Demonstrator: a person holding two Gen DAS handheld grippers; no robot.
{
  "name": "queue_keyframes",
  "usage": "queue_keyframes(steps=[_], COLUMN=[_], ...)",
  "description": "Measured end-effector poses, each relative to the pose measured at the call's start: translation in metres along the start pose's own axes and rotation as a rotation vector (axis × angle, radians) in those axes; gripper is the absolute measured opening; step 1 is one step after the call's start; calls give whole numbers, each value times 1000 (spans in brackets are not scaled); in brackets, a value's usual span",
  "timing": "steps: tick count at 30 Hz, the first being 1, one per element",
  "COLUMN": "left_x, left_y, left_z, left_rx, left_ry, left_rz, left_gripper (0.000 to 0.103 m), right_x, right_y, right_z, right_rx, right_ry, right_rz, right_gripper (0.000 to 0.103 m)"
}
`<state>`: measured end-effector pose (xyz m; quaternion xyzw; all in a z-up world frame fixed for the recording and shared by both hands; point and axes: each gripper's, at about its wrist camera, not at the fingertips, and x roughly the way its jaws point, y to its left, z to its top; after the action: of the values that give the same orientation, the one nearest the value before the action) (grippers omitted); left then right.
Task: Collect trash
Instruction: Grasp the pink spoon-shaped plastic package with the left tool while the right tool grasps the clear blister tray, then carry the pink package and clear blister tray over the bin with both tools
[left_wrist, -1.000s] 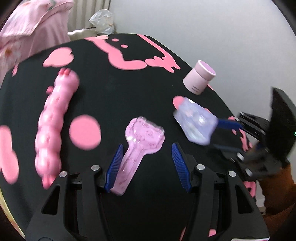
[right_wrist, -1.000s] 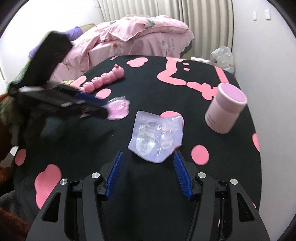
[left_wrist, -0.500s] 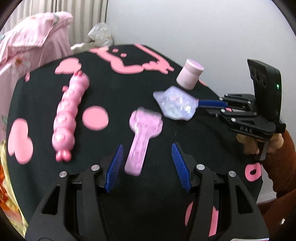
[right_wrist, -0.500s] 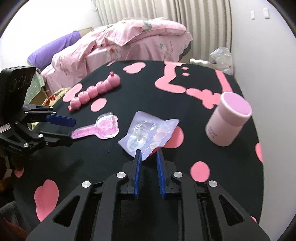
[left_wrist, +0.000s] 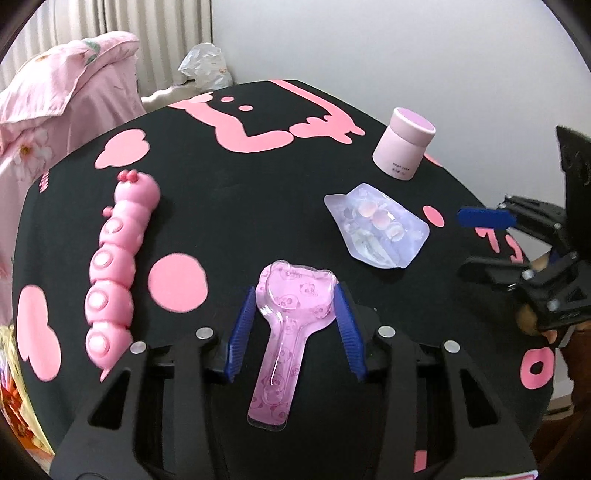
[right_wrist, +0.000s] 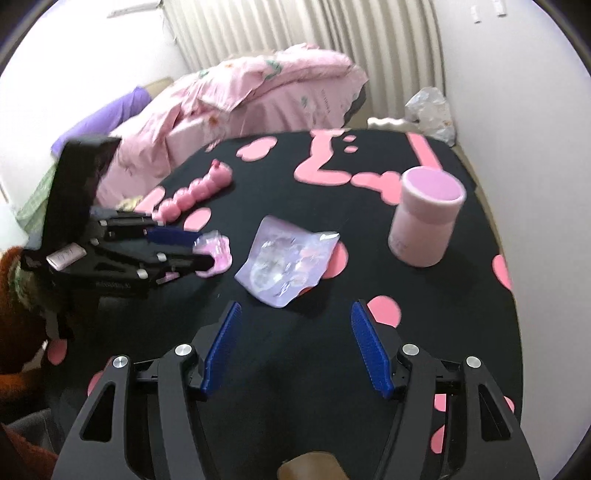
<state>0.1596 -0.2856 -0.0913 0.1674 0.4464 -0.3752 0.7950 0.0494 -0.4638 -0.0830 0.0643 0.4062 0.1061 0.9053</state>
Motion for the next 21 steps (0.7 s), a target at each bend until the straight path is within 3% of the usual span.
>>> queue_keyframes(steps=[5, 10, 13, 16, 20, 21], left_x=[-30, -64, -78, -90, -99, -101], left_y=[9, 24, 34, 44, 54, 57], left_z=[-21, -50, -63, -73, -81, -83], left_rx=[-59, -164, -219, -255, -289, -300], left_ry=[-40, -100, -128, -154, -177, -185], left_rz=[40, 62, 71, 78, 80, 82], left_gripper=[41, 41, 41, 41, 41, 41], right_x=[17, 24, 31, 38, 41, 43], right_y=[13, 7, -1, 2, 14, 18], right_z=[7, 19, 25, 20, 13, 13], right_rx=[9, 87, 144, 138, 129, 118], right_ry=[57, 9, 5, 42, 46, 48], right_rz=[-26, -19, -80, -149, -54, -37], right_gripper=[56, 55, 54, 45, 29, 18])
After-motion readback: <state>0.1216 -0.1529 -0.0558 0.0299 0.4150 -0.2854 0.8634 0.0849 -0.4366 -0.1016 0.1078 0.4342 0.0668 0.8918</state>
